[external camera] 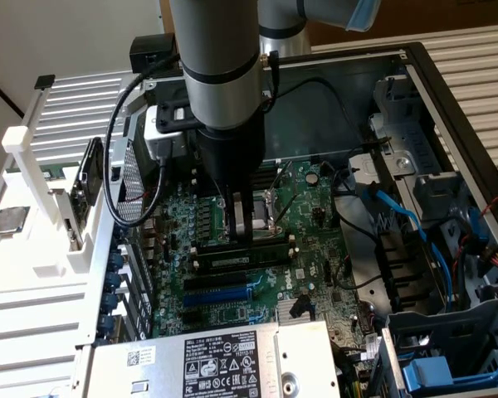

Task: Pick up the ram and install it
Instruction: 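Press down the ram until it locks into place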

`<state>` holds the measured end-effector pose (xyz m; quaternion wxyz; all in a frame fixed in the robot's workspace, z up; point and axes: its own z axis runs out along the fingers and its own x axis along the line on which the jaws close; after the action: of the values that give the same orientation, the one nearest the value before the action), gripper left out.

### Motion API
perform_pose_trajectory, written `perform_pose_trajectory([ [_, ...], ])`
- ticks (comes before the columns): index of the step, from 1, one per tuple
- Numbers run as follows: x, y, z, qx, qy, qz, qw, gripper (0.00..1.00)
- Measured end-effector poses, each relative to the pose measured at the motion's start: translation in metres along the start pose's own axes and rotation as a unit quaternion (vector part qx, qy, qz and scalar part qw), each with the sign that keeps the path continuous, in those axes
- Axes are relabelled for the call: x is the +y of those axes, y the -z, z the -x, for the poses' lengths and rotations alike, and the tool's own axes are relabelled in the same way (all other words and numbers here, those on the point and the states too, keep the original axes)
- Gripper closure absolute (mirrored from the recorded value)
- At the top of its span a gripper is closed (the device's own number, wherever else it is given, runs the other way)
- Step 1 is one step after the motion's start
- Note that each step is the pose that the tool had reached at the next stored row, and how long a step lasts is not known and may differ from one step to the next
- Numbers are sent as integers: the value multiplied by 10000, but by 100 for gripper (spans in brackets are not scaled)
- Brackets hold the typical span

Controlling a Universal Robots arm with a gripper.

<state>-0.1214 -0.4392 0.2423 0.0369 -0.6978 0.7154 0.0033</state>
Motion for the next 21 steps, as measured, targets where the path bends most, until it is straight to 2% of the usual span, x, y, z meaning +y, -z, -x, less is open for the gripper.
perform_pose_trajectory([
  [3,-3,70,4,-7,0,1,10000,90],
  [6,-3,71,4,-7,-6,0,10000,90],
  [9,-4,71,4,15,-458,-26,9989,90],
  [11,-3,71,4,22,-617,-35,9981,90],
  [13,-3,71,4,36,-930,-54,9956,90],
  [15,-3,70,4,47,-1224,-71,9924,90],
  [18,-3,70,4,61,-1660,-95,9861,90],
  [21,-3,70,4,65,-1865,-106,9824,90],
])
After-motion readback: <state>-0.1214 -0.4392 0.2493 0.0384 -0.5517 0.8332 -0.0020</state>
